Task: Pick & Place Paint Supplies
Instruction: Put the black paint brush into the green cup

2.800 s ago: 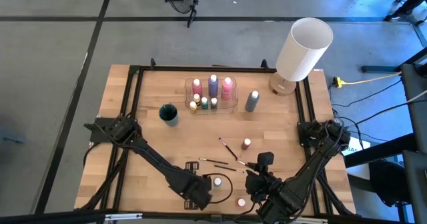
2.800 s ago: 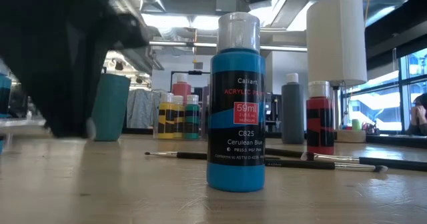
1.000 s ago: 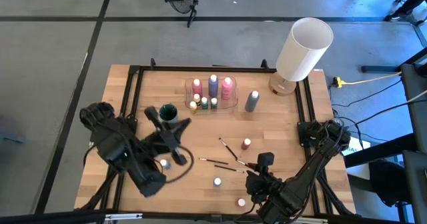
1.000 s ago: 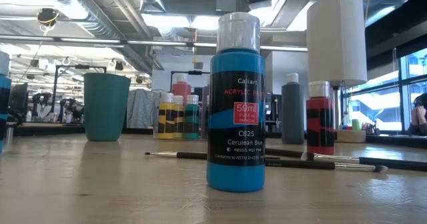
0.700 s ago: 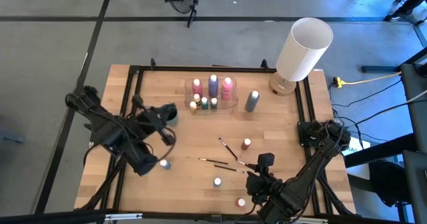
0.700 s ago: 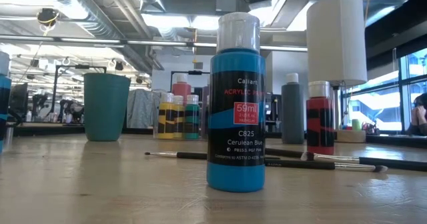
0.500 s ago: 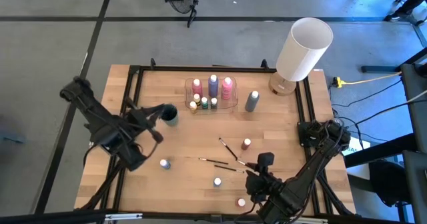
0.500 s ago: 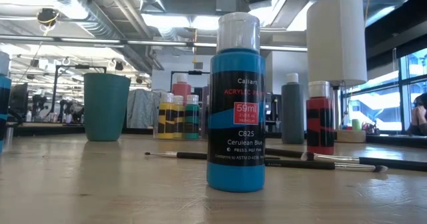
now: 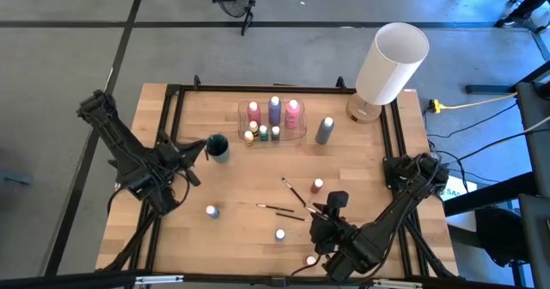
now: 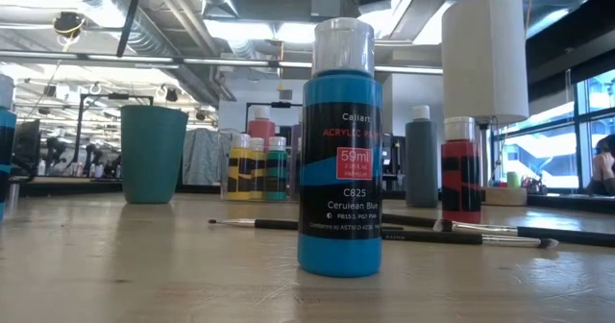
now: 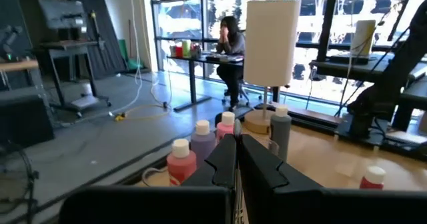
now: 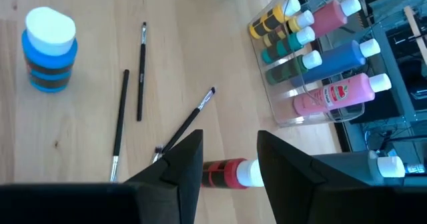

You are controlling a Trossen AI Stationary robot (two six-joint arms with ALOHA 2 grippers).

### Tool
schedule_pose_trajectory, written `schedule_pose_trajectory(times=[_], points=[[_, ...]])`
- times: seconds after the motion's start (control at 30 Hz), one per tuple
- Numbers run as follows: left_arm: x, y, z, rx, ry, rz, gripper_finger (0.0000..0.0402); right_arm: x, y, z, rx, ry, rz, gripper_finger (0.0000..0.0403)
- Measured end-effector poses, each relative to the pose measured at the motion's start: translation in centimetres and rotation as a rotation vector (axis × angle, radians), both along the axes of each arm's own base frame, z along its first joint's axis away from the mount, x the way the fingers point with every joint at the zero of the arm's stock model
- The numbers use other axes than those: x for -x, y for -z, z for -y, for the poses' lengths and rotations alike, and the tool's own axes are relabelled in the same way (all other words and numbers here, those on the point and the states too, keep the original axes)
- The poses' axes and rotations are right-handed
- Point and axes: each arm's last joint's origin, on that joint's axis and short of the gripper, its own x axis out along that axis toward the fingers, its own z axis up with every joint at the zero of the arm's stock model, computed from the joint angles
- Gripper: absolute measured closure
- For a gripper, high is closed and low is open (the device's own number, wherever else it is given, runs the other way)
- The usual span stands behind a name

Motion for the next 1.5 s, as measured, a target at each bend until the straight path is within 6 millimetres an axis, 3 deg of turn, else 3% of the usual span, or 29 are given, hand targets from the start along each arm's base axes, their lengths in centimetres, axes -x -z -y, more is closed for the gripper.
schedule_pose_trajectory(times=[0.47,0.87,1.17,1.5], points=[[-1.5,0.0,-2.2,-0.005,-0.181,-0.005,0.0399,0.1,0.0,-0.1,-0.011,-0.003,-0.009,0.0259],[-1.5,0.2,-2.0,-0.033,-0.168,-0.035,0.0398,0.1,0.1,-0.2,-0.011,-0.011,-0.018,0.0259],[-0.5,4.4,-2.6,-0.006,-0.155,-0.012,0.0398,0.1,0.1,-0.2,-0.021,-0.011,-0.021,0.0259],[-0.3,4.6,-2.7,-0.004,-0.155,-0.008,0.0398,0.1,0.1,-0.2,-0.024,-0.011,-0.018,0.0259]])
